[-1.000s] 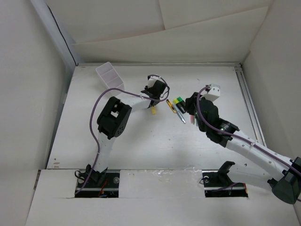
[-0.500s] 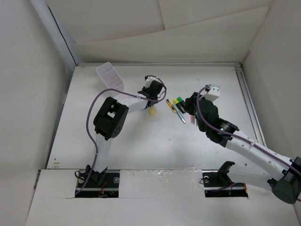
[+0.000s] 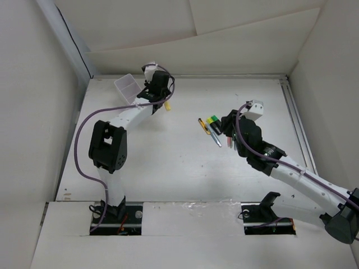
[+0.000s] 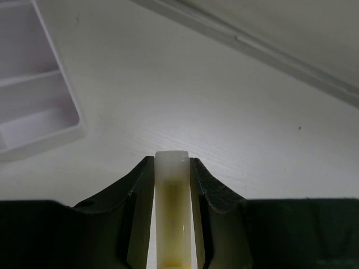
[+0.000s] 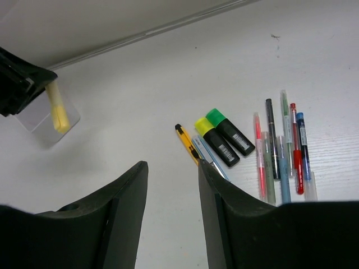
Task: Sort the stationery into containers
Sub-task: Pick up the pen from the center of the board, then place the storage box at the center of the board.
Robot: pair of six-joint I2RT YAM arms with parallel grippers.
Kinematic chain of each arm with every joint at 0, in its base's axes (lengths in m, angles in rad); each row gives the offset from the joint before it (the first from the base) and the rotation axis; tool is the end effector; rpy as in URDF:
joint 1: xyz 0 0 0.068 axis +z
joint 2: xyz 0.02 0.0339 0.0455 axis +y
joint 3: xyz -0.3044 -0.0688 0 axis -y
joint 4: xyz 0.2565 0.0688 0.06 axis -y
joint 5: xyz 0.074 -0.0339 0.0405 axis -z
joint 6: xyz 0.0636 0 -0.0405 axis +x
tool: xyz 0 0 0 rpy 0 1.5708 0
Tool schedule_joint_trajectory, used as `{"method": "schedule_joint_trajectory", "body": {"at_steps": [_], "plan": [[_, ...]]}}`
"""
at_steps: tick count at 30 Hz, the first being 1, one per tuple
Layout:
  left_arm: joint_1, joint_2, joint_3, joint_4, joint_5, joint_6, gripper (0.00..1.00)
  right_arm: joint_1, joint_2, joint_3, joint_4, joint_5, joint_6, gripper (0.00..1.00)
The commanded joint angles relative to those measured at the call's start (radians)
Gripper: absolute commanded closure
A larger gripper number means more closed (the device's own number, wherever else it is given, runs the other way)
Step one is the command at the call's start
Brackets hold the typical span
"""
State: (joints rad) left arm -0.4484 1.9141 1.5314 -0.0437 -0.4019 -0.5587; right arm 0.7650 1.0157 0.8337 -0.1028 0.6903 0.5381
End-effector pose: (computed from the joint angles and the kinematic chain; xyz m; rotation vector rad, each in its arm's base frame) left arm 0.4645 -0.1959 0.3052 -0.3636 1.9364 -0.2586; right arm 0.2017 0.1375 0.3502 0.2682 1.7785 0.2926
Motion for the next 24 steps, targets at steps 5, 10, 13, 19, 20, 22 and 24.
{"method": "schedule_joint_trajectory", "body": {"at_steps": [5, 10, 13, 19, 20, 22, 24], "plan": [[0.057, -0.049, 0.166, -0.031, -0.302, 0.035, 1.00, -0.006, -0.054, 0.004, 0.040, -0.021, -0.010, 0.53], [0.111, 0.020, 0.263, -0.042, -0.475, 0.143, 1.00, -0.006, -0.063, -0.005, 0.040, -0.032, -0.010, 0.53], [0.120, 0.058, 0.294, -0.007, -0.575, 0.226, 1.00, -0.006, -0.063, -0.005, 0.040, -0.041, -0.010, 0.53], [0.151, 0.118, 0.338, 0.082, -0.652, 0.365, 1.00, -0.006, -0.054, -0.005, 0.049, -0.052, -0.010, 0.53], [0.151, 0.144, 0.338, 0.082, -0.666, 0.384, 1.00, -0.006, -0.054, -0.005, 0.049, -0.052, -0.010, 0.53], [0.151, 0.167, 0.349, 0.163, -0.710, 0.480, 1.00, -0.006, -0.054, -0.005, 0.049, -0.072, -0.010, 0.53], [0.151, 0.198, 0.349, 0.249, -0.724, 0.542, 1.00, -0.006, -0.054, -0.005, 0.049, -0.072, -0.020, 0.53]]}}
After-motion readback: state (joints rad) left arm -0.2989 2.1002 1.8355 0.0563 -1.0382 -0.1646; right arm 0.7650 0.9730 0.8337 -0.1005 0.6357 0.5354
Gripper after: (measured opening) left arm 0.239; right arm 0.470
